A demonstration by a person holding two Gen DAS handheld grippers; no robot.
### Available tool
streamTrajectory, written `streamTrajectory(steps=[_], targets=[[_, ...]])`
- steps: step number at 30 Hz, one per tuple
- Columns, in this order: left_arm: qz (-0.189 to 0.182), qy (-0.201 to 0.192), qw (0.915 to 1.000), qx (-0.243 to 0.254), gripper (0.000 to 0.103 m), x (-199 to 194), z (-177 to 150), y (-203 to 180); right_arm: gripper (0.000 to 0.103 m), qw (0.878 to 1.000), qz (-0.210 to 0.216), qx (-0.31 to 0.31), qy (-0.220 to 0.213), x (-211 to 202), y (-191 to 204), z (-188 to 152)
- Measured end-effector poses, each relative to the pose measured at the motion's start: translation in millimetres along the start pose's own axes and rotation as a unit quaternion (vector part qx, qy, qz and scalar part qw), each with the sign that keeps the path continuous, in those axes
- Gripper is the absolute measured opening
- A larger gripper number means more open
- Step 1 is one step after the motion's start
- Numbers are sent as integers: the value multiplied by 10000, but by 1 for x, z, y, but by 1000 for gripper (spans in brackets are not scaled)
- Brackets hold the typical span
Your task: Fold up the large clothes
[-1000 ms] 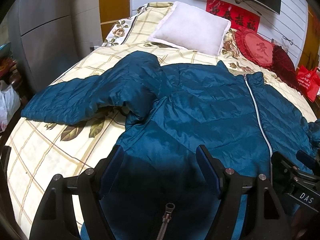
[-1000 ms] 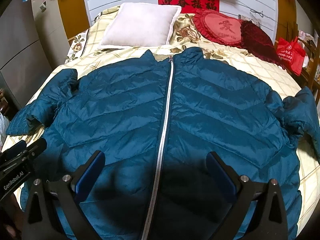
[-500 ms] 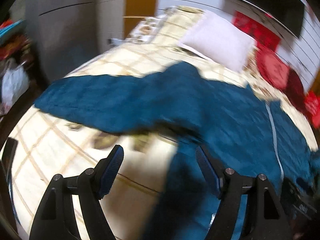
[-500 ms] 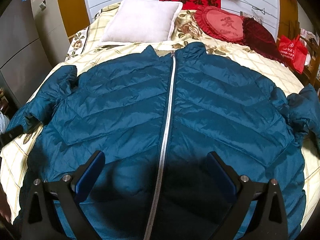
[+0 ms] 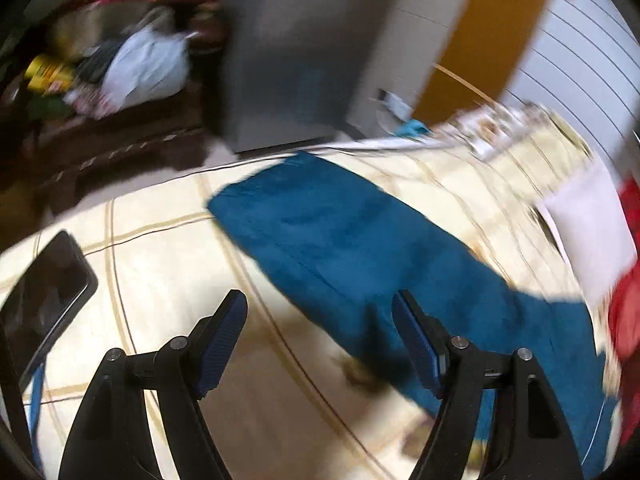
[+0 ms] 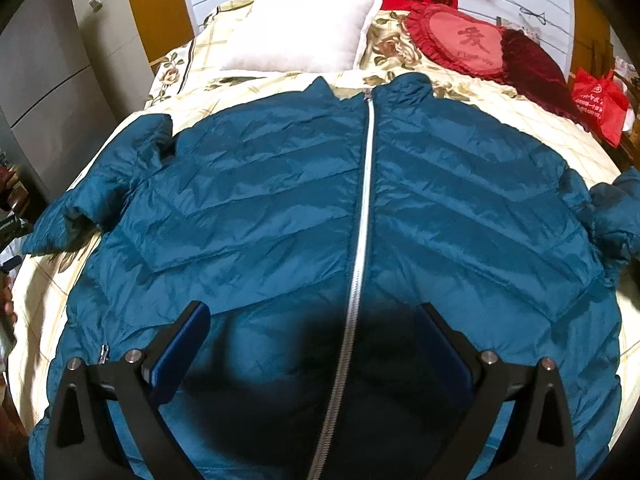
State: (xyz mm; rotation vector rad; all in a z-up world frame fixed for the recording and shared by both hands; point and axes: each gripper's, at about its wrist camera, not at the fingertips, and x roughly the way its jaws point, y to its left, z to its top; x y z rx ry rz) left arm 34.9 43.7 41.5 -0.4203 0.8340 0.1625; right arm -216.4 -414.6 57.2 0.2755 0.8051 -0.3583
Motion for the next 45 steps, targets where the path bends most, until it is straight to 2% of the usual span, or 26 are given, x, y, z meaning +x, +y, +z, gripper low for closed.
streamTrajectory(steps=[7,10,12,13,14,16,21,27,31,33,35,37,40,45], targets=[[66,-10,9987,-499,68,40,19,11,103,9998,54,65,-158,-6,2,2],[8,44,9978,-668,58,48,19,12,103,10000,14,-21,-93,-2,5,3],[-130,-55,9973,-716,48,49,19,12,103,10000,4,-36,-52,1,7,2],[-164,40,9972,-723,40,53,20,12,103,10000,8,-33,-32,3,7,2],[-143,35,9975,-688,26,53,21,11,103,10000,7,-30,-21,4,7,1],[-404,111,9972,-627,12,53,24,10,103,10000,6,-20,1,6,7,1],[-952,-31,9949,-340,9,19,24,-3,103,10000,12,58,23,5,4,-1],[-1566,-335,9863,392,9,-48,13,-50,103,9999,7,120,-63,-8,2,-1],[-2070,-430,9716,1059,9,-97,-9,-94,103,9998,-47,174,-88,-17,-6,-3],[-2384,-350,9598,1438,9,-120,-26,-120,103,9997,-61,222,-108,-21,-10,-4],[-2642,-299,9472,1795,14,-140,-46,-146,103,9995,-83,271,-123,-26,-17,-6],[-2833,-196,9369,2040,18,-153,-65,-166,103,9994,-96,310,-136,-29,-22,-7],[-3096,117,9217,2333,19,-164,-101,-199,103,9991,-126,366,-170,-35,-33,-9],[-3250,337,9019,2826,19,-172,-157,-242,103,9985,-250,451,-187,-40,-54,-10]])
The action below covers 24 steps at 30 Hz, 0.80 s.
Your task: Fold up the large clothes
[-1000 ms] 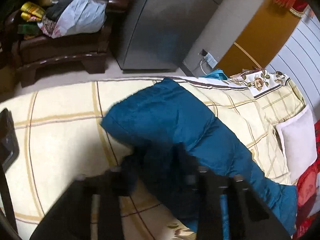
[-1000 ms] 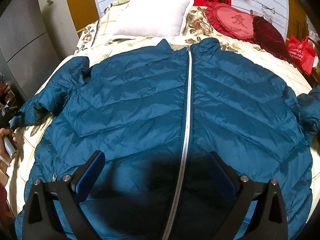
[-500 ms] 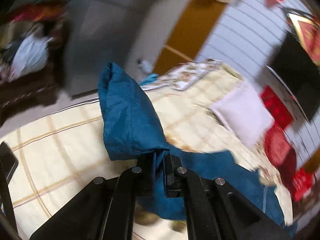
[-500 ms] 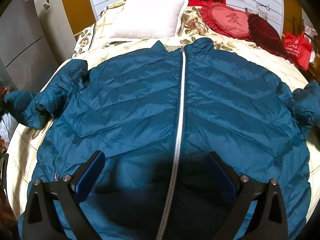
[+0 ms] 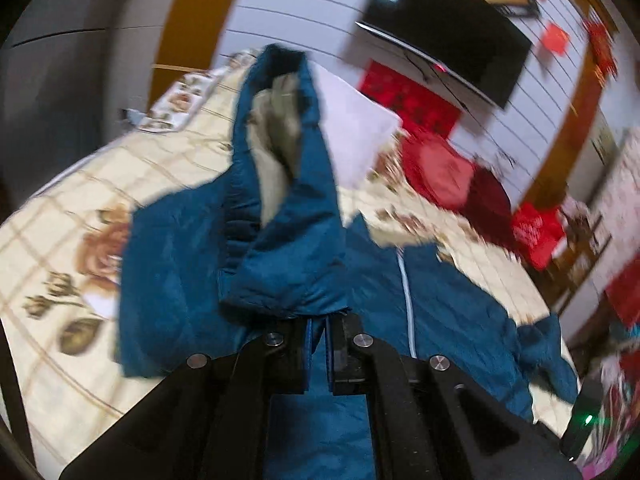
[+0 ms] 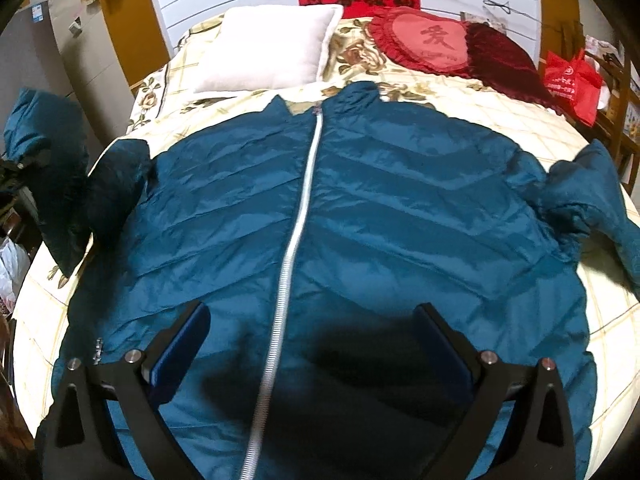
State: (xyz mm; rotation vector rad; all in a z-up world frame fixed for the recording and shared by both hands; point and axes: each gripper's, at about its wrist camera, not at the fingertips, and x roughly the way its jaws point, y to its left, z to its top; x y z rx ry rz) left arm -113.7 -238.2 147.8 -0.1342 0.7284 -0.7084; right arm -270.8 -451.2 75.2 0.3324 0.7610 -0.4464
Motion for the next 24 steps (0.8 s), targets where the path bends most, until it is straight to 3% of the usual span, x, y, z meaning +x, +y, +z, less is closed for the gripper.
streamTrajectory(steps=[4,12,16,18,23,24], targets=[[-22,299,9992,268,19,31,-22,-29,103,9997,-84,215,66,4,-23,0],[-316,1063,9936,202,19,78,-65,-49,103,9969,-56,735,279,20,-65,-8],[-315,1413,9885,434,26,88,-76,-59,103,9963,-10,812,265,20,-71,-9],[-384,1416,9871,648,31,85,-79,-66,103,9960,7,852,263,19,-71,-8],[-539,1233,9877,792,68,60,-77,-70,103,9957,18,886,268,18,-70,-8],[-571,1155,9886,783,71,50,-75,-69,103,9955,37,905,276,17,-69,-8]])
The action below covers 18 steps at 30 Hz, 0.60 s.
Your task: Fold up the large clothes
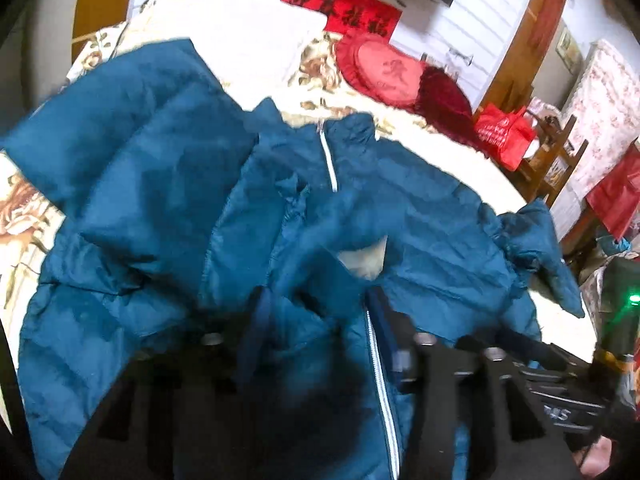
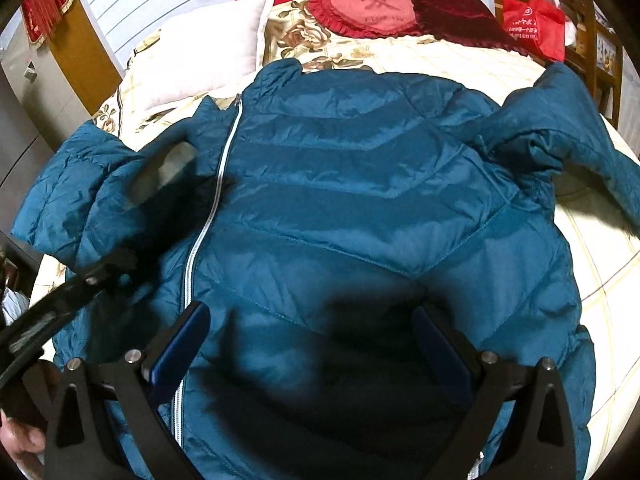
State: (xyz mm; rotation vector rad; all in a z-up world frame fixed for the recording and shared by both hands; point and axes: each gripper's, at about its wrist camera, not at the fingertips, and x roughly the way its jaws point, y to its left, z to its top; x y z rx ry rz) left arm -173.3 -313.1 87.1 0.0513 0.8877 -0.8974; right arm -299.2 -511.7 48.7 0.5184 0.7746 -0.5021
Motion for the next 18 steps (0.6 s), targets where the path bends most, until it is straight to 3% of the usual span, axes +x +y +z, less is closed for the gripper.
streamTrajectory(steps=[3,5,10,13,18], targets=[[-47,-96,9999,-46,73,-23,-1,7,103,9999,82,39,-51,-4,1,2],[128,-137,9998,-73,73,-35,-2,14,103,9997,189,95,-96,-8,2,4],[1154,-413,9918,-357,73,-63,-9,56,103,9964,761,365,21,0,14,18],[1648,-353,9830,-727,73,-58,-11,91,103,9929,1104,418,155,16,35,29],[1826,0,9747,-1286,73,-30,-15,134,100,9893,1366,396,317,50,66,39]])
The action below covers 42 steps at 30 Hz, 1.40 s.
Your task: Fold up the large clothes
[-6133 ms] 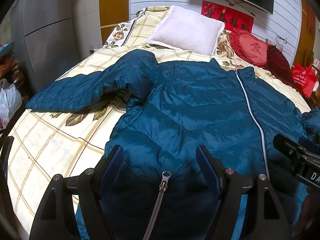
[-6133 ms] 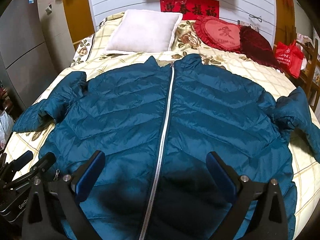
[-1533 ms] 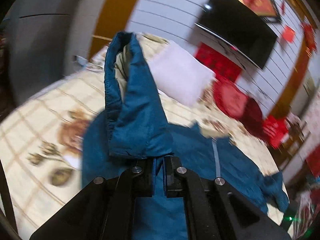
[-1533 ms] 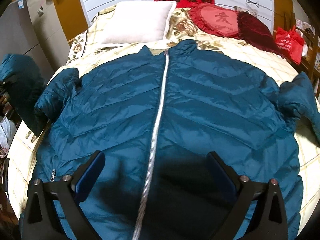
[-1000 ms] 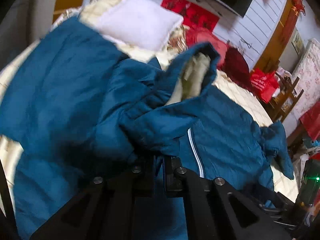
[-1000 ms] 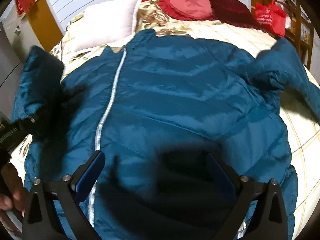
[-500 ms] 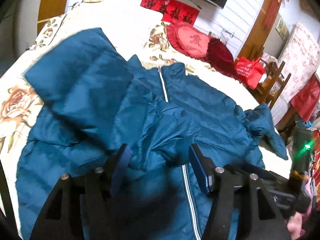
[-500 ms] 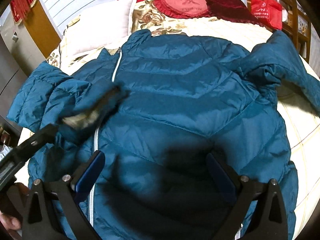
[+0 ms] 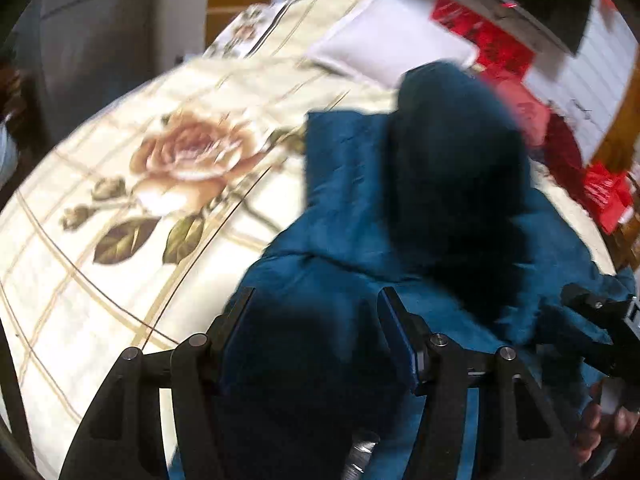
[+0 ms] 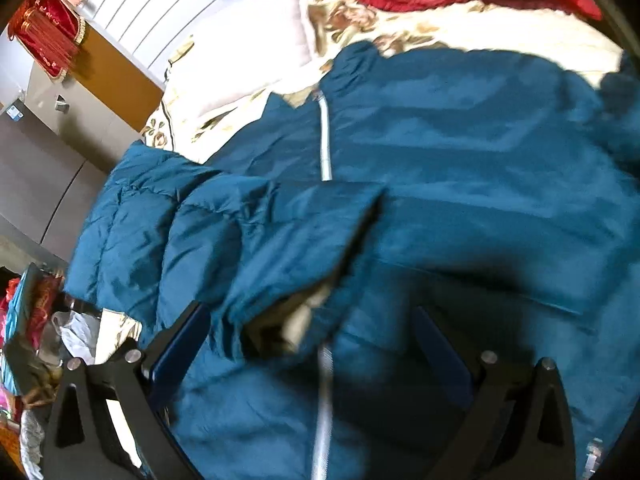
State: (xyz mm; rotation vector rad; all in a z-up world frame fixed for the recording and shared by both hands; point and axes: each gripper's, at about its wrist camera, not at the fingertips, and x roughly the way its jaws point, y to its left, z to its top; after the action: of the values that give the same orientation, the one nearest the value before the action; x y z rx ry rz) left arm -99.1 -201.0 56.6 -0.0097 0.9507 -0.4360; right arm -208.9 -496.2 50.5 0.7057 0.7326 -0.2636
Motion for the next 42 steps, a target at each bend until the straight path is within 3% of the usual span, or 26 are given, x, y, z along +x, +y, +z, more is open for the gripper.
streamTrajectory(steps=[1,2,3,4,6,9,14,17,21,22,24,27,29,33,36,39,42], targets=[[47,63,10000,-35,73,8,1,5,95,9999,-29,-130,-16,7,5,1],[79,64,9999,-48,73,12,1,7,76,9995,-83,-312,-23,12,11,2],[108,63,9999,-53,73,14,3,6,50,9981,-222,-572,-41,15,18,3],[120,63,9999,-53,73,16,4,7,41,9956,-392,-844,-120,15,24,3],[112,51,9999,-37,73,15,5,5,25,9902,-564,-1220,-384,3,29,4],[114,48,9999,-63,73,17,6,3,17,9813,-888,-1442,-920,-31,23,12],[20,-31,9998,-195,73,12,7,7,17,9665,-1611,-1240,-1566,-78,-13,38],[-17,-249,9994,-250,73,3,10,5,17,9629,-2027,-988,-1482,-78,-43,52],[-6,-509,9985,-218,73,-3,13,0,18,9531,-2700,-922,-1005,-42,-79,62],[-23,-511,9985,-178,73,-3,14,-3,21,9526,-2764,-946,-844,-34,-86,63],[-46,-459,9989,-95,73,-2,14,-7,54,9506,-2839,-1016,-742,-34,-92,67],[-16,-475,9989,-26,73,2,15,-10,69,9470,-2806,-965,-1234,-64,-83,65],[-3,-425,9991,5,73,7,17,-13,70,9532,-2503,-955,-1400,-84,-73,64],[56,-375,9992,92,73,15,20,-19,70,9692,-1639,-1224,-1371,-92,-54,66],[192,-313,9989,278,73,23,20,-24,70,9779,-1150,-1474,-934,-64,-33,70],[323,-280,9979,483,73,30,19,-27,70,9778,-1192,-1635,-550,-24,-25,71],[340,-229,9976,566,73,34,18,-27,70,9709,-1785,-1532,-445,3,-40,67]])
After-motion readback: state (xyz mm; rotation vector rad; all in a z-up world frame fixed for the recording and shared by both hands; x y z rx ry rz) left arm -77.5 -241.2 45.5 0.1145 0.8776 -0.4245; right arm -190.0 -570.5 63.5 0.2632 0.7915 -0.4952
